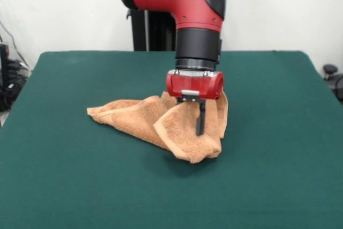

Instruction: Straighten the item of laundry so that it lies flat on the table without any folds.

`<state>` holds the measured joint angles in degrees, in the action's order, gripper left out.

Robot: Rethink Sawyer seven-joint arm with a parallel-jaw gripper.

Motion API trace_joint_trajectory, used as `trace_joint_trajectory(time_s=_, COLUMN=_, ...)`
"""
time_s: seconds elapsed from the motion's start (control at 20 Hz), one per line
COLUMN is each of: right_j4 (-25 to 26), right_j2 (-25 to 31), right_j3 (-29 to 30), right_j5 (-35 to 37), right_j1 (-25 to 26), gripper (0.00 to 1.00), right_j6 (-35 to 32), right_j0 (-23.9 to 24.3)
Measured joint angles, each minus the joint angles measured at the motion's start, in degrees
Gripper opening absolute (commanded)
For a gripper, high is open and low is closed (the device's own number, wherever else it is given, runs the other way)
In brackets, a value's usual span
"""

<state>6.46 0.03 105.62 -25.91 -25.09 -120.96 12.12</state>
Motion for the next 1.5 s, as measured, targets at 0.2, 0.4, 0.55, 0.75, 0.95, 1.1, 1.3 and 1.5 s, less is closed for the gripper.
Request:
trace_joint_trajectory(time_s=0.2, right_j4=0.21, right_j2=-0.01, right_j3=-0.05, right_j5=-0.01, right_j1=0.01, gripper=0.0, right_j6=0.0, right_j0=0.0)
trace_joint_trajectory(time_s=0.4, right_j4=0.46, right_j2=-0.07, right_j3=-0.15, right_j5=0.0, right_j1=0.03, gripper=0.0, right_j6=0.0, right_j0=-0.07)
trace_joint_trajectory(time_s=0.55, right_j4=0.29, right_j2=-0.6, right_j3=-0.25, right_j5=-0.01, right_j1=0.05, gripper=0.0, right_j6=0.0, right_j0=-0.65)
trace_joint_trajectory(time_s=0.75, right_j4=-0.15, right_j2=-2.09, right_j3=-0.22, right_j5=0.45, right_j1=-0.65, gripper=0.0, right_j6=0.0, right_j0=-2.5)
trace_joint_trajectory(time_s=0.95, right_j4=0.2, right_j2=-2.61, right_j3=-0.16, right_j5=5.03, right_j1=-4.6, gripper=0.0, right_j6=0.0, right_j0=-2.78)
trace_joint_trajectory(time_s=1.1, right_j4=1.14, right_j2=-2.55, right_j3=-0.12, right_j5=13.29, right_j1=-10.36, gripper=0.0, right_j6=0.0, right_j0=-1.25)
trace_joint_trajectory(time_s=1.3, right_j4=1.52, right_j2=-2.56, right_j3=-0.07, right_j5=23.74, right_j1=-17.12, gripper=0.0, right_j6=0.0, right_j0=1.22)
trace_joint_trajectory(time_s=1.5, right_j4=1.56, right_j2=-2.59, right_j3=0.07, right_j5=31.9, right_j1=-22.9, gripper=0.0, right_j6=0.0, right_j0=3.13)
